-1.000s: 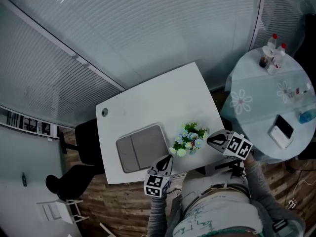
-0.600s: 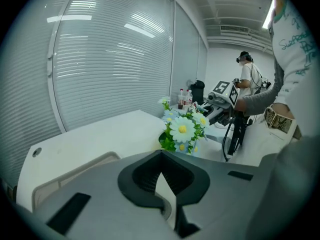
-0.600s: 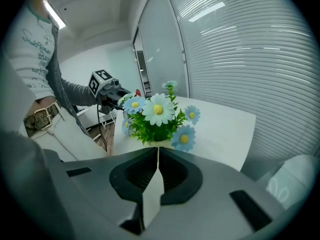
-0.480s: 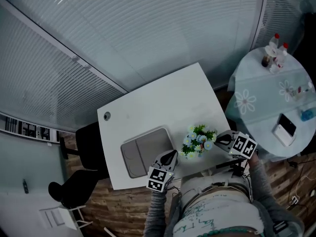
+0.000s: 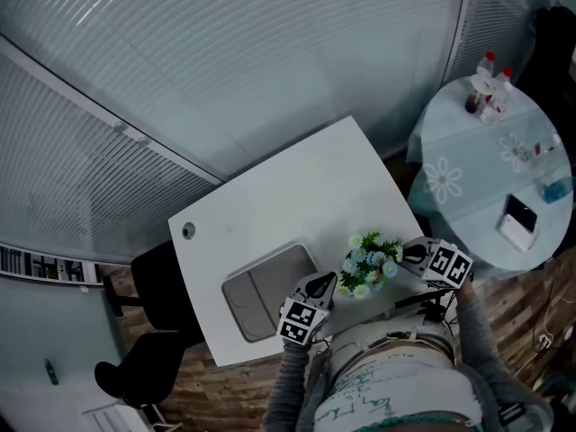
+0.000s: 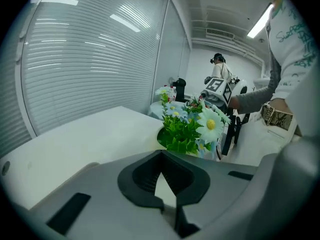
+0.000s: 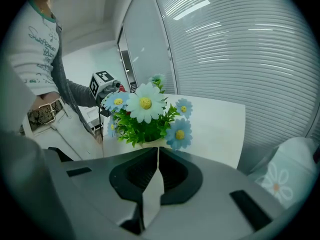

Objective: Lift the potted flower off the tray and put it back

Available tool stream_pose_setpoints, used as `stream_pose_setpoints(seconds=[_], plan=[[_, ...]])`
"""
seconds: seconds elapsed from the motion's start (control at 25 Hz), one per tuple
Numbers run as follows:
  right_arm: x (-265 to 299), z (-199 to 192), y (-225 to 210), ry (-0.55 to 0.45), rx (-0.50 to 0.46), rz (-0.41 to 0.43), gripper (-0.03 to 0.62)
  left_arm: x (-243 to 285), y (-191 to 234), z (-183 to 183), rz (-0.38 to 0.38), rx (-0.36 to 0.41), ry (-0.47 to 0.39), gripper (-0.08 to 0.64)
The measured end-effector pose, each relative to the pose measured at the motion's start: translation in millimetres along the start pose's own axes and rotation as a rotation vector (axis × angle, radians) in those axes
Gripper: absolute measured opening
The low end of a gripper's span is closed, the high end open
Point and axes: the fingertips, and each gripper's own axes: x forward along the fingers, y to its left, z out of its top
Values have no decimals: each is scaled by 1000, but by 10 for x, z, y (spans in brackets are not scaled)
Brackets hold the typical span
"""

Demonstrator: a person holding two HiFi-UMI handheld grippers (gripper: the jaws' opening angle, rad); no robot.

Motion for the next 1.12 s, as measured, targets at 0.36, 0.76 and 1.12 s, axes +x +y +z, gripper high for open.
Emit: stream_pose_setpoints(seconds=[0.36, 0.76, 1.12], plan=[[53, 93, -17, -19, -20, 22, 26, 153, 30, 7, -68, 45, 21, 11], [145, 25, -69, -18, -40, 56, 29, 253, 63, -32, -104, 54, 39, 12], [156, 26, -56, 1, -35, 115, 171, 326, 31, -67, -152, 79, 71, 127]])
